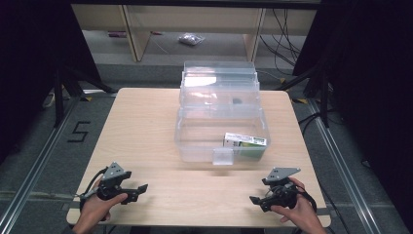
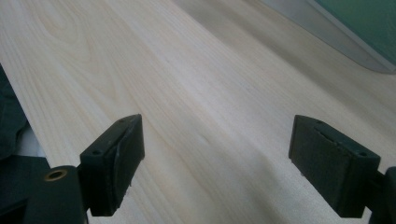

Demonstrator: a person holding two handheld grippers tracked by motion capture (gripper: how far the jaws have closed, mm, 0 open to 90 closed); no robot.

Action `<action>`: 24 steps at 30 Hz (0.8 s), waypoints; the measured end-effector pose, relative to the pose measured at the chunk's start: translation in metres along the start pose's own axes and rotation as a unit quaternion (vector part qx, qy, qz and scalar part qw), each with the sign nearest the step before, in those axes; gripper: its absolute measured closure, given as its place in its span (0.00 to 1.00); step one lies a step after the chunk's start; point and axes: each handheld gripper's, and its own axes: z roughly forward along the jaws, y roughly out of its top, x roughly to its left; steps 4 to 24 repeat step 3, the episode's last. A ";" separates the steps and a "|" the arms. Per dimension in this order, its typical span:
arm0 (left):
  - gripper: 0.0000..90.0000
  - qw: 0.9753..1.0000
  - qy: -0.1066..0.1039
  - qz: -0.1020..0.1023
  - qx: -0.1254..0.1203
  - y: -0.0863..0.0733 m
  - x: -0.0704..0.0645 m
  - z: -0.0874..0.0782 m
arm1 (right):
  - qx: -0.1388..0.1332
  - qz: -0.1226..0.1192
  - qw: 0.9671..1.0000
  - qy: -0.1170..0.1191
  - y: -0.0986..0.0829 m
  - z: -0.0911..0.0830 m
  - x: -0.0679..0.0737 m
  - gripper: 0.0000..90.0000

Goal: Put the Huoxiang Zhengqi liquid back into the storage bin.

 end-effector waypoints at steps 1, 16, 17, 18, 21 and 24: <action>0.18 1.000 -0.002 0.000 -0.003 0.000 0.000 0.001 | -0.002 -0.006 1.000 -0.008 0.000 0.001 0.000 0.21; 0.18 1.000 -0.004 -0.001 -0.001 0.000 0.000 0.000 | 0.006 -0.007 1.000 -0.005 0.001 -0.001 0.000 0.21; 0.18 1.000 -0.004 -0.001 -0.001 0.000 0.000 0.000 | 0.006 -0.007 1.000 -0.005 0.001 -0.001 0.000 0.21; 0.18 1.000 -0.004 -0.001 -0.001 0.000 0.000 0.000 | 0.006 -0.007 1.000 -0.005 0.001 -0.001 0.000 0.21; 0.18 1.000 -0.004 -0.001 -0.001 0.000 0.000 0.000 | 0.006 -0.007 1.000 -0.005 0.001 -0.001 0.000 0.21; 0.18 1.000 -0.004 -0.001 -0.001 0.000 0.000 0.000 | 0.006 -0.007 1.000 -0.005 0.001 -0.001 0.000 0.21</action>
